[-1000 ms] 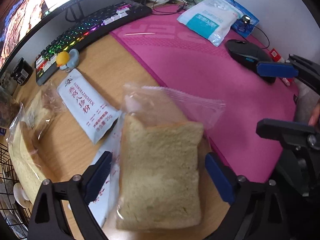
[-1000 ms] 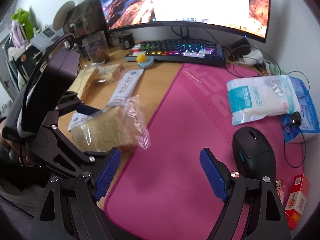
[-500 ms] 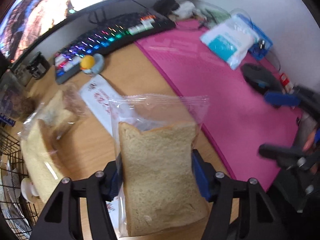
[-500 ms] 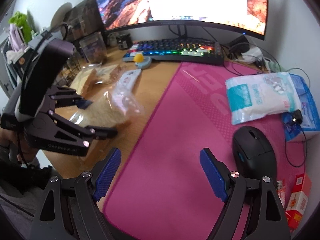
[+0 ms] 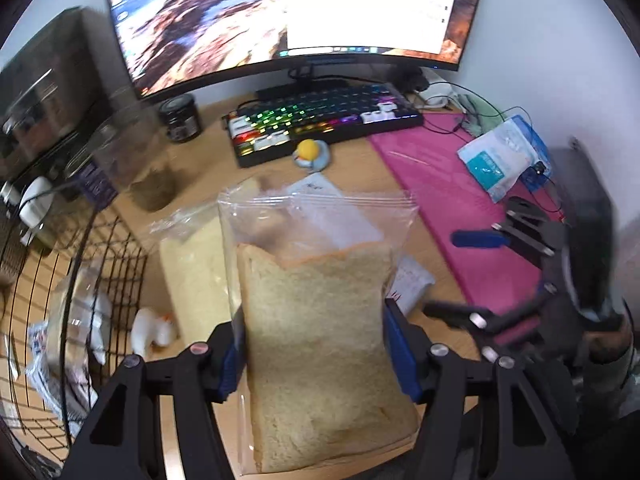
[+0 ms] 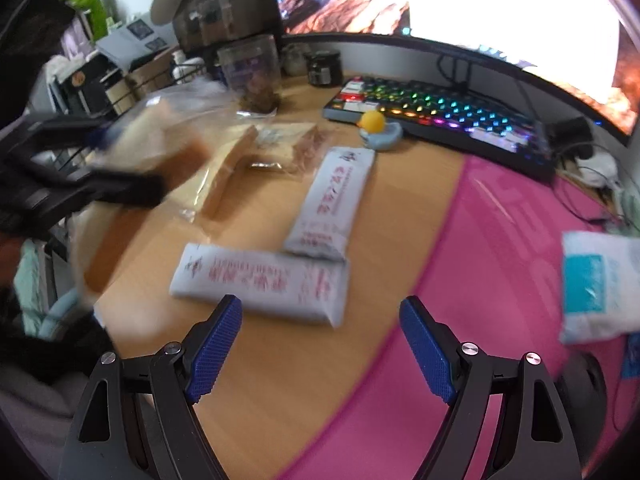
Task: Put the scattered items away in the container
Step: 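Grasp the white red-print packet with the right gripper while the left gripper holds the bread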
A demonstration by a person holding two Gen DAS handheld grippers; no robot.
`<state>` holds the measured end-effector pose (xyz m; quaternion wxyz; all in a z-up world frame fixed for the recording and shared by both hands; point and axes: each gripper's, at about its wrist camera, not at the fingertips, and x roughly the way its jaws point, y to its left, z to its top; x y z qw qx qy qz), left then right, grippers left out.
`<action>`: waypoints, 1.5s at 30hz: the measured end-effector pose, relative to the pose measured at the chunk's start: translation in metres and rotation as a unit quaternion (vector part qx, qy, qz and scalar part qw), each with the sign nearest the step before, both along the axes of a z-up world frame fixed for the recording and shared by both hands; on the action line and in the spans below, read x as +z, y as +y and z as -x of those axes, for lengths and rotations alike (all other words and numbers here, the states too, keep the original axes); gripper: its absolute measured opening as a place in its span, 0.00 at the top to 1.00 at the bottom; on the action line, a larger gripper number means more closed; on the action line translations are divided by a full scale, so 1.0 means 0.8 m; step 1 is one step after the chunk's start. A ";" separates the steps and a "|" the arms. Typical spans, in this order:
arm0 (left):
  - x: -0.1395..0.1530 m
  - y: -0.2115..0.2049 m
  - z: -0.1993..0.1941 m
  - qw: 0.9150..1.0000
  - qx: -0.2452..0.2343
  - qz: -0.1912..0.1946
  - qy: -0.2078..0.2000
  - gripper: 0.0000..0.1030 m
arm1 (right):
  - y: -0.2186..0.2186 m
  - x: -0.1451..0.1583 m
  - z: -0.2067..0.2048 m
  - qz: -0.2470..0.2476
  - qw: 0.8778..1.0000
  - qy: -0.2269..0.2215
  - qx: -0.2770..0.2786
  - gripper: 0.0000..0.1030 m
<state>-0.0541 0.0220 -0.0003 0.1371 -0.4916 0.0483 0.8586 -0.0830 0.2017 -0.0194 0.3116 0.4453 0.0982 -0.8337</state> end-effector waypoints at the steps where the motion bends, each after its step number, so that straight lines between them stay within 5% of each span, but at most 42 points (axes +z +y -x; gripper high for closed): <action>1: -0.001 -0.006 -0.001 1.000 0.003 -0.001 -0.002 0.34 | -0.007 -0.002 0.007 -0.001 1.000 0.000 -0.001 0.20; 9: -0.016 -0.033 0.011 0.999 0.025 -0.019 -0.016 0.34 | -0.061 -0.031 0.081 -0.045 0.998 -0.014 -0.030 0.21; 15: -0.037 -0.048 0.030 0.998 0.050 -0.021 -0.033 0.34 | -0.082 -0.042 0.097 -0.089 0.996 -0.010 -0.019 0.34; 19: -0.040 -0.049 0.034 0.998 0.053 -0.027 -0.034 0.34 | -0.088 -0.038 0.090 -0.097 0.995 -0.004 0.002 0.55; 32: -0.030 -0.050 0.041 0.997 0.065 -0.037 -0.017 0.34 | -0.064 0.023 0.042 -0.071 0.997 0.030 -0.004 0.63; 35: -0.027 -0.049 0.036 0.997 0.061 -0.039 -0.015 0.34 | -0.062 0.027 0.033 -0.081 0.996 0.030 -0.005 0.83; 38: -0.032 -0.046 0.033 0.998 0.055 -0.038 -0.019 0.34 | -0.055 0.007 0.028 -0.100 0.995 0.013 -0.012 0.81; 42: -0.036 -0.043 0.031 0.998 0.052 -0.038 -0.022 0.34 | -0.045 0.003 0.032 -0.068 0.997 0.006 -0.037 0.48; 45: -0.037 -0.045 0.032 0.997 0.054 -0.039 -0.023 0.34 | -0.046 0.002 0.041 -0.038 0.998 -0.018 -0.051 0.40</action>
